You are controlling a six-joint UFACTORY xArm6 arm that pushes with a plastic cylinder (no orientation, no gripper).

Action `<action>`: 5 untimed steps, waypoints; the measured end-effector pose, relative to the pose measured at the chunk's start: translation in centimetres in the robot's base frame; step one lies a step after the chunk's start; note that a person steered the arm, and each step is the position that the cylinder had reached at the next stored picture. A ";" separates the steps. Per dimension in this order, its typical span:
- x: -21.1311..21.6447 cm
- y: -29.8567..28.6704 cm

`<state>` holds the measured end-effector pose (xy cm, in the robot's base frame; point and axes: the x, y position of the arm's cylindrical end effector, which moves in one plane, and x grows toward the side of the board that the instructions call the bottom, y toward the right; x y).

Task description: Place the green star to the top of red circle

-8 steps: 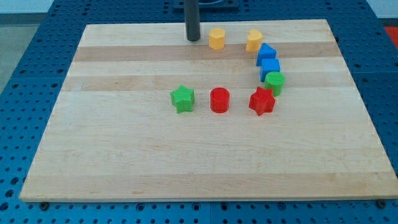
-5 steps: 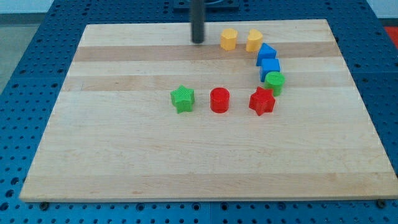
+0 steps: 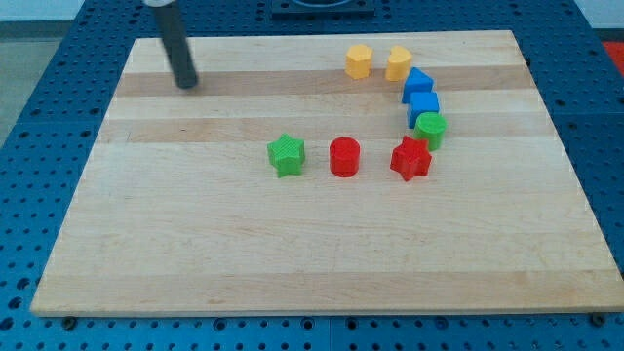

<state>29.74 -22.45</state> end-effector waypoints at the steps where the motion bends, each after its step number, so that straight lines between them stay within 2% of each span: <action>1: 9.8 -3.4; 2: 21.3 -3.4; 3: 26.5 -2.6; 5: 24.6 8.3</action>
<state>54.33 -14.18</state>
